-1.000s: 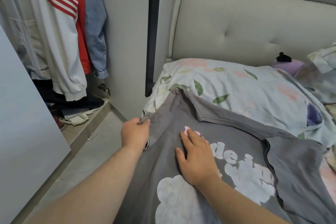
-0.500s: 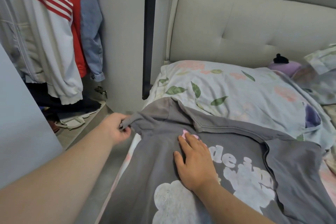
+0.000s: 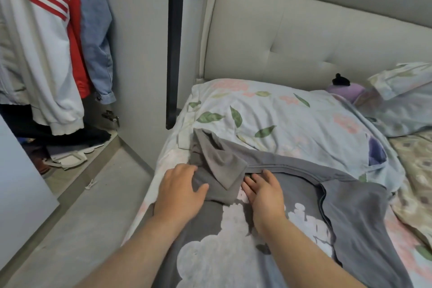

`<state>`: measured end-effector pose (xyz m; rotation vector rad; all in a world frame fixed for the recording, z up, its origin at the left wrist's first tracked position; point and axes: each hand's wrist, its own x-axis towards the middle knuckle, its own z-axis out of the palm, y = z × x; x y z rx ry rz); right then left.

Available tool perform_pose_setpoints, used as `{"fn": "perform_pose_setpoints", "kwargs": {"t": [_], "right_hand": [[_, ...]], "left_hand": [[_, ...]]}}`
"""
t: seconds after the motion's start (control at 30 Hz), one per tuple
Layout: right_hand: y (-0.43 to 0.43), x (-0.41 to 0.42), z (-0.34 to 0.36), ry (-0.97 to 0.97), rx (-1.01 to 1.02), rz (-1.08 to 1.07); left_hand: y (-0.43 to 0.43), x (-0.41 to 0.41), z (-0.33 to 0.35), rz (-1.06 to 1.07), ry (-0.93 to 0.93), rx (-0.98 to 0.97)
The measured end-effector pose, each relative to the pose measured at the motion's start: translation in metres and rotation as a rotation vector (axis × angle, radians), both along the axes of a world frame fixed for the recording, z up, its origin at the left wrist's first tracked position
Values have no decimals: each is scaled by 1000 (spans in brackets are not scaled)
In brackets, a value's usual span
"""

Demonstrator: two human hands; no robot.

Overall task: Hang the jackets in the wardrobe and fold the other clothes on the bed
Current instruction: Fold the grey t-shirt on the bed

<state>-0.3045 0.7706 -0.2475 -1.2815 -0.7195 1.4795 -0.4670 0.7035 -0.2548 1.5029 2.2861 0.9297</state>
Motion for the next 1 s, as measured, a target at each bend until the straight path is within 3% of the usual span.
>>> {"fn": "perform_pose_setpoints", "kwargs": {"t": [0.07,0.2,0.33,0.5,0.7,0.87,1.0], "right_hand": [[16,4,12,126,-114,-60],[40,-3,26,58,-156,-72],[73,-9,42,1,-109,38],[148,-13,86,74,-23,-114],[156,-11,73,-214,104,404],[128,-6,54,-388,444,374],[125,7,51,-490,456,340]], "left_hand": [[-3,3,-11,35,21,26],[0,3,-11,44,31,-4],[4,1,-14,4,113,-46],[8,3,-19,-54,234,-91],[8,5,-16,-86,269,-151],[24,0,9,-159,422,-105],[66,-2,32,-192,540,-33]]}}
